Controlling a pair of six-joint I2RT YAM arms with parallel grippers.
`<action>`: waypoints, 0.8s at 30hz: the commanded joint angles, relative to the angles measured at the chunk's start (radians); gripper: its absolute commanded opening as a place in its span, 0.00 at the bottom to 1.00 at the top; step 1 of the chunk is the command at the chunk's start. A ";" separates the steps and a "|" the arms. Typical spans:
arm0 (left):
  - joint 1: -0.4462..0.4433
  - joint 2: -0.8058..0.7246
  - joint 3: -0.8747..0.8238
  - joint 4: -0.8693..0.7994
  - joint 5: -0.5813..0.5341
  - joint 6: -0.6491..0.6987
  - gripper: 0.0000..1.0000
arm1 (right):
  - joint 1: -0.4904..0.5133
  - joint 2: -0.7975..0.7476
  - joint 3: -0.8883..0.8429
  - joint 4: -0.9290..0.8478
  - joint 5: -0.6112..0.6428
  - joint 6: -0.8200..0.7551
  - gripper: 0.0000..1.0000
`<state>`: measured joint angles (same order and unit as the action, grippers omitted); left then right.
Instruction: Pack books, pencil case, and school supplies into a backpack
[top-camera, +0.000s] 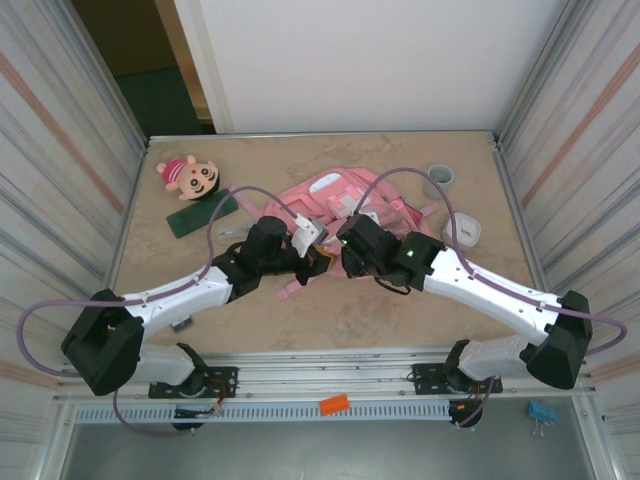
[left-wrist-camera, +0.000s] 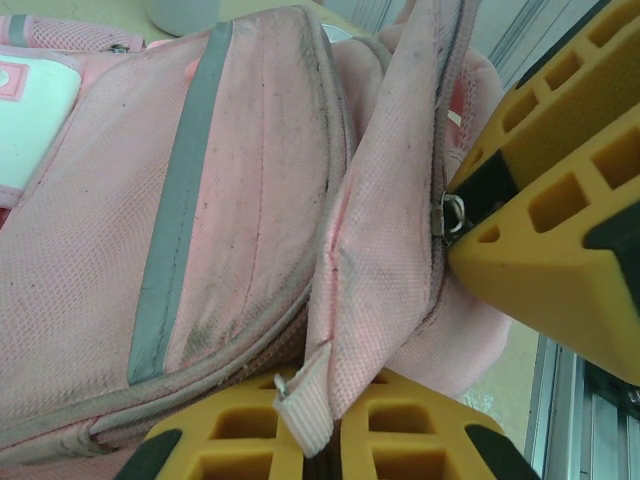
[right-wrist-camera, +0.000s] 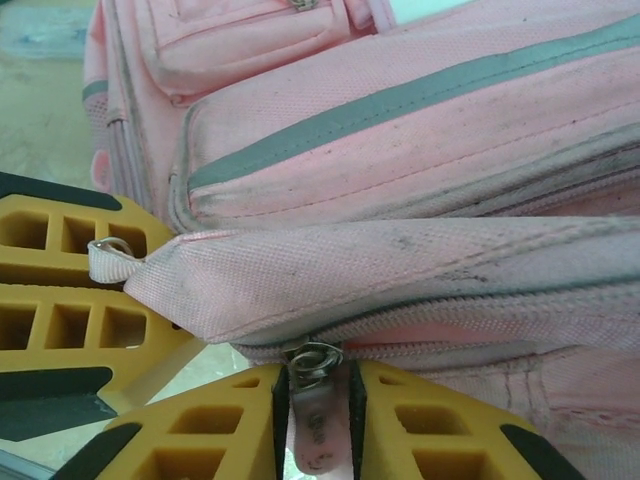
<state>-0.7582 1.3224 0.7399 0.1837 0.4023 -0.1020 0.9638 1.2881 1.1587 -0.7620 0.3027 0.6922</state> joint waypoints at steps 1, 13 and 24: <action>0.007 -0.014 0.047 0.057 0.031 -0.035 0.00 | -0.012 0.010 0.007 -0.044 0.029 0.004 0.33; 0.007 -0.029 0.041 0.063 0.032 -0.041 0.00 | -0.008 0.085 0.030 0.032 -0.075 -0.060 0.36; 0.009 -0.032 0.037 0.050 0.009 -0.029 0.00 | -0.001 0.028 0.014 -0.009 0.016 -0.013 0.14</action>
<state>-0.7525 1.3224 0.7399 0.1539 0.3992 -0.1017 0.9585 1.3491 1.1683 -0.7567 0.2756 0.6621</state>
